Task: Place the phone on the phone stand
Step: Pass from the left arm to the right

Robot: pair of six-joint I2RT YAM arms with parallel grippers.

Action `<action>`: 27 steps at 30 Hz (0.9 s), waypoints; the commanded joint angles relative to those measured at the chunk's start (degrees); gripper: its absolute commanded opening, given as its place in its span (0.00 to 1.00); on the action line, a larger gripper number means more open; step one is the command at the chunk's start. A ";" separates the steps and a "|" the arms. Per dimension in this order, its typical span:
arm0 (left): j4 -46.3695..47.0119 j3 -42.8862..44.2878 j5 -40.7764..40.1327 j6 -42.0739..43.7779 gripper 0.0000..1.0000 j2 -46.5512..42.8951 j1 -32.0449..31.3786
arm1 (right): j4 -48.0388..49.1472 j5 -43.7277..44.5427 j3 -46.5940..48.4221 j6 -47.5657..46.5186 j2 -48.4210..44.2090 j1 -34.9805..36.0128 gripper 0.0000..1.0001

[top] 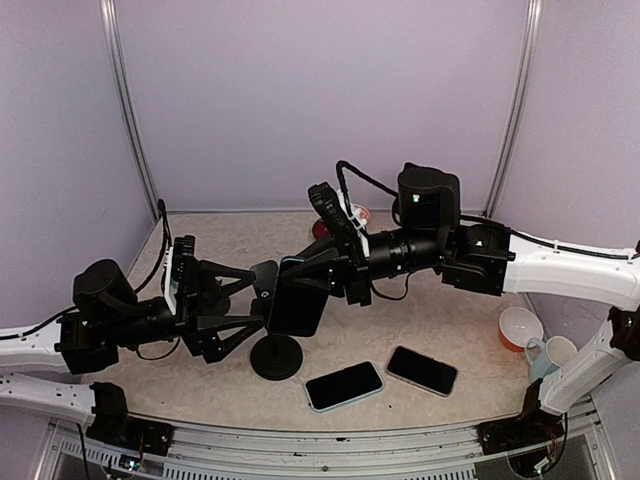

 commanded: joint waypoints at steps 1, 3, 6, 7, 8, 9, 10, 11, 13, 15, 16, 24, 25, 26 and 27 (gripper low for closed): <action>-1.26 -1.86 -1.30 -2.12 0.90 -1.37 1.44 | 0.31 4.72 -1.40 -2.72 -5.84 0.41 0.00; -1.44 -2.28 -1.64 -2.71 0.90 -1.42 1.62 | 1.59 5.16 -2.80 -2.71 -7.14 0.34 0.00; -1.68 -2.90 -2.19 -3.52 0.92 -1.33 1.59 | 2.07 5.88 -3.66 -2.15 -7.89 0.34 0.00; -1.67 -3.15 -2.17 -3.70 0.92 -1.33 1.59 | 1.42 6.02 -3.32 -2.25 -7.74 0.34 0.00; -1.83 -3.42 -2.25 -3.93 0.93 -1.40 1.59 | 0.78 6.35 -2.92 -2.31 -7.52 0.38 0.00; -2.16 -3.63 -2.31 -4.06 0.93 -1.51 1.59 | 0.00 6.83 -2.54 -2.42 -7.44 0.40 0.00; -2.60 -3.77 -2.49 -4.17 0.93 -1.62 1.59 | -0.62 7.22 -2.32 -2.74 -7.34 0.36 0.00; -3.02 -3.93 -2.74 -4.25 0.94 -1.79 1.61 | -1.24 7.46 -2.10 -3.12 -7.33 0.34 0.00; -3.90 -4.21 -3.53 -4.46 0.94 -2.34 1.63 | -2.19 8.48 -1.77 -3.68 -7.53 0.38 0.00; -4.36 -4.62 -4.49 -4.74 0.94 -2.89 1.59 | -3.13 9.36 -1.72 -4.27 -7.94 0.37 0.00; -4.71 -4.72 -5.36 -4.94 0.94 -3.03 1.69 | -3.37 9.78 -1.74 -4.55 -8.20 0.34 0.00; -5.43 -6.96 -5.98 -8.31 0.96 -5.64 1.63 | -4.29 12.65 -2.52 -6.71 -10.55 0.36 0.00; -5.57 -7.19 -6.10 -8.46 0.97 -6.29 1.66 | -4.45 12.87 -2.49 -6.89 -10.72 0.34 0.00; -5.86 -7.23 -6.39 -8.62 0.97 -6.49 1.70 | -4.55 12.91 -2.54 -7.05 -10.81 0.34 0.00; -6.23 -7.17 -6.95 -8.60 0.98 -6.41 1.68 | -4.59 12.84 -2.54 -7.16 -10.91 0.34 0.00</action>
